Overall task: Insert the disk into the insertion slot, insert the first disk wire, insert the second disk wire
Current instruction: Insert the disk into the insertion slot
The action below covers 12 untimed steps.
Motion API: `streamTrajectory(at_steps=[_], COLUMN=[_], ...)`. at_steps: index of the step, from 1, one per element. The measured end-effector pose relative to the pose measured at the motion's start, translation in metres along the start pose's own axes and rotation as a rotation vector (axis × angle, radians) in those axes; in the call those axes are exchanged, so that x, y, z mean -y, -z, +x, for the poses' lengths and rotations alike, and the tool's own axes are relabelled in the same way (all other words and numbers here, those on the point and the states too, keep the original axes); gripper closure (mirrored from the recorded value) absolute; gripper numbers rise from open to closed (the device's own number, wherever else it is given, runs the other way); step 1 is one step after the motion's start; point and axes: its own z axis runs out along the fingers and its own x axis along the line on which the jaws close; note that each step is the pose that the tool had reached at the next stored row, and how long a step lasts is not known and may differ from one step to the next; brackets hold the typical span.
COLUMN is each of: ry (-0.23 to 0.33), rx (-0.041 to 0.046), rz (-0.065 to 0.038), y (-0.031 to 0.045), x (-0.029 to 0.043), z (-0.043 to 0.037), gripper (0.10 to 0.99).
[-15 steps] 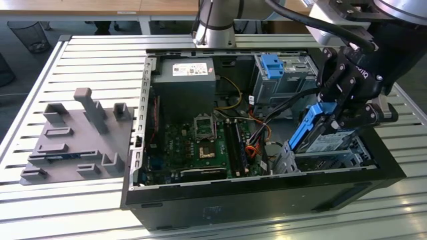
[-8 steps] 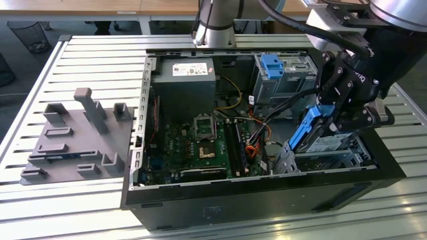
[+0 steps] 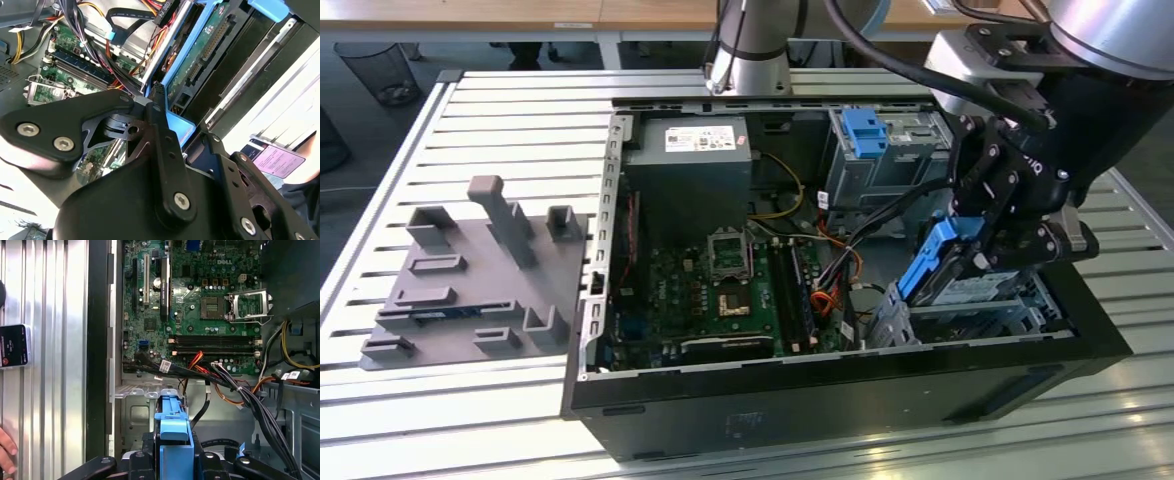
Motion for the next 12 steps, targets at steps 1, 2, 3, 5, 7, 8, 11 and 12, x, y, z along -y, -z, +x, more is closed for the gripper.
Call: streamTrajectory(at_steps=[1,2,3,5,7,8,11,12], ry=[0.0,0.0,0.0,0.0,0.0,0.0,0.0,0.0], rx=[-0.0001,-0.0001,0.0,0.0,-0.0001,-0.0001,0.0001,-0.0002], rz=[0.0,0.0,0.0,0.0,0.0,0.0,0.0,0.0], y=[-0.0009,-0.0018,-0.0028,-0.0047,-0.0063,-0.0071,-0.0097,-0.0105], x=[0.0,0.0,0.0001,0.0001,0.0002,0.0002,0.0003,0.0003], z=[0.0,0.0,0.0,0.0,0.0,-0.0001,-0.0001,-0.0001], gripper=[0.722,0.722,0.722,0.722,0.722,0.722,0.71,0.71])
